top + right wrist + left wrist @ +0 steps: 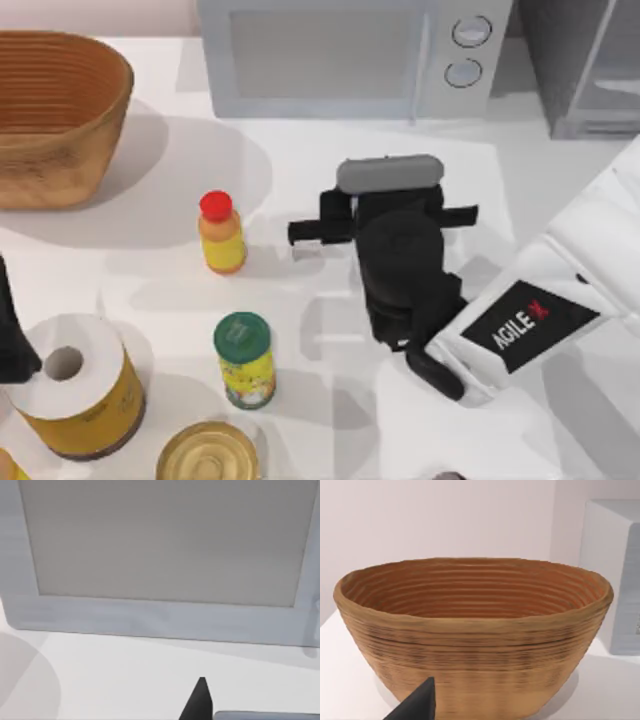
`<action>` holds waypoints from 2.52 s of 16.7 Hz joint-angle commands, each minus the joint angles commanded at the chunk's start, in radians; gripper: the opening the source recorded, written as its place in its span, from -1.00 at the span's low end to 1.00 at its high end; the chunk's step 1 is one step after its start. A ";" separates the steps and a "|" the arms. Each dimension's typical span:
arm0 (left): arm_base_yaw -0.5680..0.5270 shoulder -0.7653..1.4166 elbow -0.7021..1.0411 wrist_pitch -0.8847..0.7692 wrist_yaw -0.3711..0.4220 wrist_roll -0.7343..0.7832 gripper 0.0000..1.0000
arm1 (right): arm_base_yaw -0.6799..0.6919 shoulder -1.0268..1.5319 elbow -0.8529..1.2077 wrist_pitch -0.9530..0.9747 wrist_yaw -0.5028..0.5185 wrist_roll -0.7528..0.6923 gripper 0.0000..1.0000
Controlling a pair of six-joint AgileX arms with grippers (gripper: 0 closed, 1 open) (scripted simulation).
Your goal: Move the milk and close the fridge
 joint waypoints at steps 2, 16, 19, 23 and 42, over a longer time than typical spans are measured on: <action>0.000 0.000 0.000 0.000 0.000 0.000 1.00 | 0.000 -0.018 -0.002 -0.016 0.001 0.000 -1.00; 0.000 0.000 0.000 0.000 0.000 0.000 1.00 | -0.458 -0.492 -0.336 -0.043 -0.401 -0.049 -1.00; 0.000 0.000 0.000 0.000 0.000 0.000 1.00 | -0.640 -0.673 -0.464 -0.057 -0.543 -0.062 -1.00; 0.000 0.000 0.000 0.000 0.000 0.000 1.00 | -0.746 -0.773 -0.569 -0.067 -0.642 -0.079 -1.00; 0.000 0.000 0.000 0.000 0.000 0.000 1.00 | -0.944 -0.085 0.227 -0.239 -0.865 -0.098 -1.00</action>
